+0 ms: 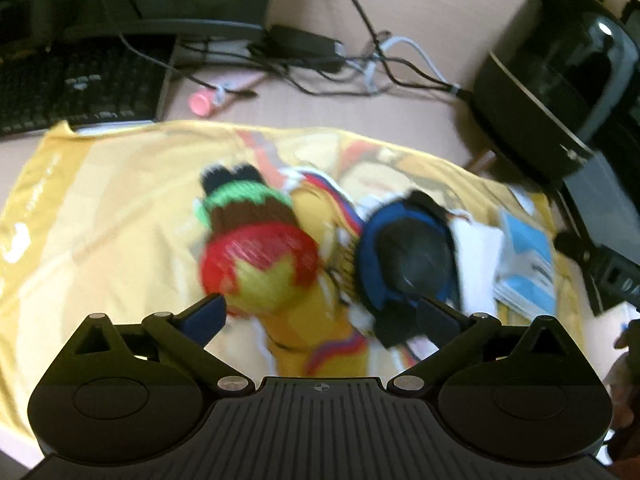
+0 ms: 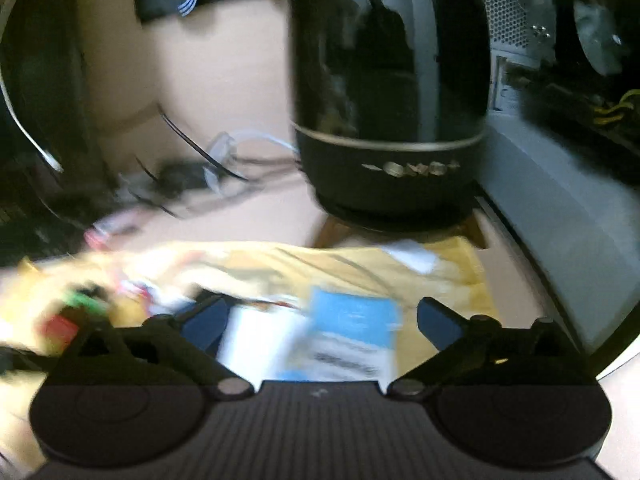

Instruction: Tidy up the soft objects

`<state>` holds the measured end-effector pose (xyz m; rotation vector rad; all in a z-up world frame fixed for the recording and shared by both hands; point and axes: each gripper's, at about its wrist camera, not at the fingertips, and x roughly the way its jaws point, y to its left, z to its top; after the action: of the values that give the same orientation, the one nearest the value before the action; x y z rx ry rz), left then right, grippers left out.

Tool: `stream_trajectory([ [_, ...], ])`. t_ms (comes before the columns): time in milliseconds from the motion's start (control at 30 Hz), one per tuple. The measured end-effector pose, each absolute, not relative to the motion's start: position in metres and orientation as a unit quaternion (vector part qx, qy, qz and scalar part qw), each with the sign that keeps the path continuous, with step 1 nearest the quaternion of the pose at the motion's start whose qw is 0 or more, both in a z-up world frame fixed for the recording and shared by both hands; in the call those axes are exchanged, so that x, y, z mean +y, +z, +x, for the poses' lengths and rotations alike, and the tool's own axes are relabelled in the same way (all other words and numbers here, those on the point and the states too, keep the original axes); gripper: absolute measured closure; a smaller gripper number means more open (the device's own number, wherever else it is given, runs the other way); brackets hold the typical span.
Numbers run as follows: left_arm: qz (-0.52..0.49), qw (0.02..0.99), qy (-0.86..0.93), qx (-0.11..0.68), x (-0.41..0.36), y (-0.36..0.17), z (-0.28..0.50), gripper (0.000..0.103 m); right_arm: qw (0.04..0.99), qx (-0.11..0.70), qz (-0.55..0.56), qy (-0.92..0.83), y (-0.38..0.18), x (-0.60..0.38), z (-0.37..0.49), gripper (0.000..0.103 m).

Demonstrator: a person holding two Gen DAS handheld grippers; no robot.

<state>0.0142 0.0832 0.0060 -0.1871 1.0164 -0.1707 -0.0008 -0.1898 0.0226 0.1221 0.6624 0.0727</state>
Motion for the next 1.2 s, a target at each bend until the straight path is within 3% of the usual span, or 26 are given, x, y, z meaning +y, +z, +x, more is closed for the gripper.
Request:
stream_trajectory([
  [267, -0.057, 0.882, -0.055, 0.464, 0.07, 0.018, -0.008, 0.0, 0.944, 0.313, 0.06, 0.081, 0.027, -0.144, -0.028, 0.0],
  [700, -0.035, 0.888, -0.011, 0.459, 0.073, 0.021, -0.022, 0.0, 0.917, 0.381, 0.11, 0.043, 0.005, -0.157, -0.042, 0.0],
  [967, -0.105, 0.855, -0.031, 0.508, 0.1, 0.002, -0.013, 0.0, 0.926, 0.337, 0.163, 0.052, 0.009, -0.189, -0.028, 0.0],
  [1200, -0.115, 0.852, -0.008, 0.511, 0.109, -0.001, 0.011, 0.0, 0.921, 0.362, 0.128, 0.067, -0.006, -0.174, 0.008, 0.003],
])
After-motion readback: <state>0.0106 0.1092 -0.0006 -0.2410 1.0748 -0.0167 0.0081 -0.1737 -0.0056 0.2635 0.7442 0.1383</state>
